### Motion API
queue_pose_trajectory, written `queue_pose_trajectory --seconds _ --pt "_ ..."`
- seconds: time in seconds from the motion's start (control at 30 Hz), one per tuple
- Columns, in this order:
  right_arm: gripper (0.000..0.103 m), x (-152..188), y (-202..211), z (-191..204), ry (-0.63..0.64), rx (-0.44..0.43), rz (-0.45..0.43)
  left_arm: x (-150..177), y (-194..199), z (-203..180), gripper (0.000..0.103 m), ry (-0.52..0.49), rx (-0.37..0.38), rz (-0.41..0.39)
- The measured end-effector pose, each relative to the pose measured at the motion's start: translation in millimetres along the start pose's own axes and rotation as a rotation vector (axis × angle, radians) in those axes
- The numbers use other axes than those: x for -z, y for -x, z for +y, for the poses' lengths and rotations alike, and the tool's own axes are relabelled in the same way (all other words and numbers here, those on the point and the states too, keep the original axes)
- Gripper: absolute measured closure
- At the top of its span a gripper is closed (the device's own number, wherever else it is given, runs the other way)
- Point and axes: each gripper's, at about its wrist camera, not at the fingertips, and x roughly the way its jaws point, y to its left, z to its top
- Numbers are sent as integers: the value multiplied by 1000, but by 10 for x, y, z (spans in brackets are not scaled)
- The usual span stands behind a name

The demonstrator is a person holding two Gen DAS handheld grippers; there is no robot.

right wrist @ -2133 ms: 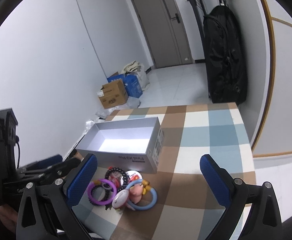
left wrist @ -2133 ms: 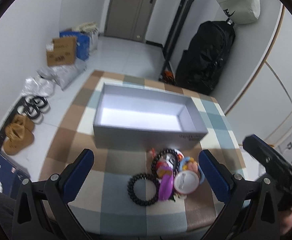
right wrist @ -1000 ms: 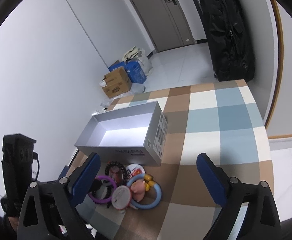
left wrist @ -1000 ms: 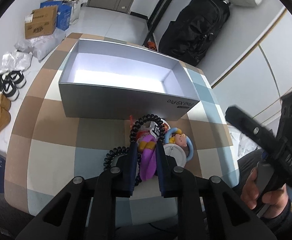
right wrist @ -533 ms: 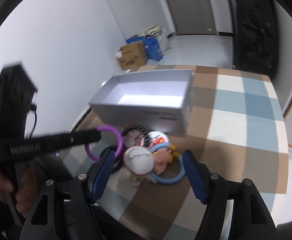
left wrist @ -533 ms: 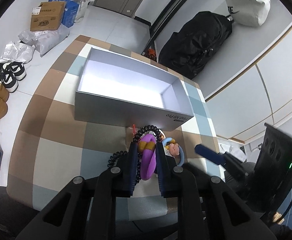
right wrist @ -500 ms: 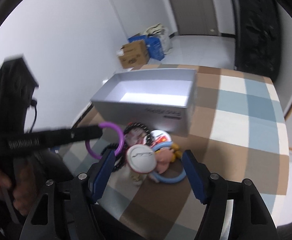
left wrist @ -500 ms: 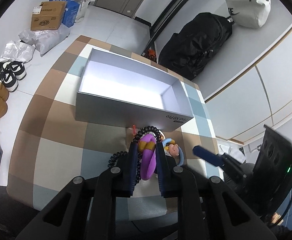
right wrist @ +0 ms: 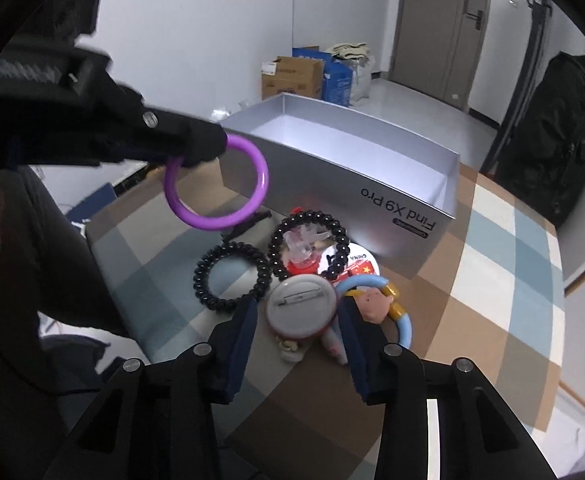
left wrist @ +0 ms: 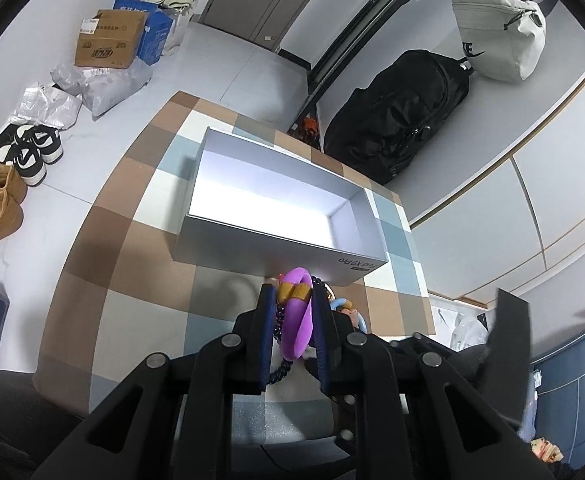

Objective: Organize jewelry
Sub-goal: 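Grasp the white round badge with the right gripper while the left gripper holds the purple ring, then carry the purple ring and white badge into the grey box and open both grippers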

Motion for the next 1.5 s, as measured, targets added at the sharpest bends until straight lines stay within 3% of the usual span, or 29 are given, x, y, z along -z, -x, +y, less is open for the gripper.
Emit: queue_pose_trajectory --seconds 0.3,0.37,0.7,1.1,1.5 --pt "73 -21 -96 45 24 44 19 -13 35 16 90 -7 -11 -14" --pt "84 -17 -78 62 19 45 12 -18 38 25 90 -5 -11 -17" --pt "99 -48 27 -85 -58 -19 -31 -37 11 50 90 3 -7 -27" --pt "99 -121 264 -230 -163 -135 -123 -114 43 32 90 -1 13 -63" --pt "99 -607 534 -722 -325 -191 -231 -437 3 -145 90 -51 -3 -79"
